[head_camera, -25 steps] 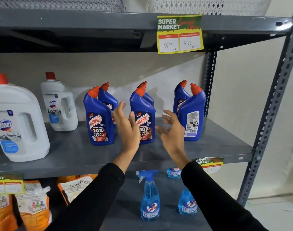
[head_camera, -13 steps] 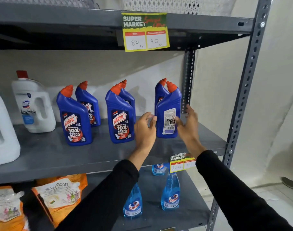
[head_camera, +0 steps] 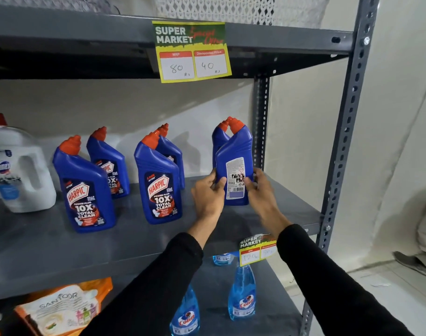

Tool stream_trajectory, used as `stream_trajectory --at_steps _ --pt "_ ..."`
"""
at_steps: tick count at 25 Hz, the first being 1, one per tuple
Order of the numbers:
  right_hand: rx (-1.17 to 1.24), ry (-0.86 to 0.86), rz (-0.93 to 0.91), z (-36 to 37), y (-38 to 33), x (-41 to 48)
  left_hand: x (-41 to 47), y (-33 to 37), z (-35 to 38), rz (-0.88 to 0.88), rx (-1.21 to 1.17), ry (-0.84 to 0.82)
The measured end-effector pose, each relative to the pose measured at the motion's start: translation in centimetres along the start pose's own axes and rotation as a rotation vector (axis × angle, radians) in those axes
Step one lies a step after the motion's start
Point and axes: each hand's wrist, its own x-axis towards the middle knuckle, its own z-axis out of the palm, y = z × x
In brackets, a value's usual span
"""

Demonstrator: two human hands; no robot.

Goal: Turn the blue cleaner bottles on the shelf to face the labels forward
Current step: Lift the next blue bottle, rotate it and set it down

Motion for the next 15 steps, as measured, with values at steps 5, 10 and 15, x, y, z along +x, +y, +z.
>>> stream_trajectory --at_steps 5,10,15 --pt "-0.015 0.139 -0.17 0.8 -1.5 -0.2 0.4 2.6 1.3 0.087 -0.045 0.114" --pt "-0.186 0.22 -0.436 2.1 -2.2 -1.5 0.0 5.0 2.8 -0.034 -0.298 -0.006" --pt "-0.139 0.07 -0.503 1.1 -1.8 -1.7 0.6 4.8 1.7 -0.022 -0.453 -0.119"
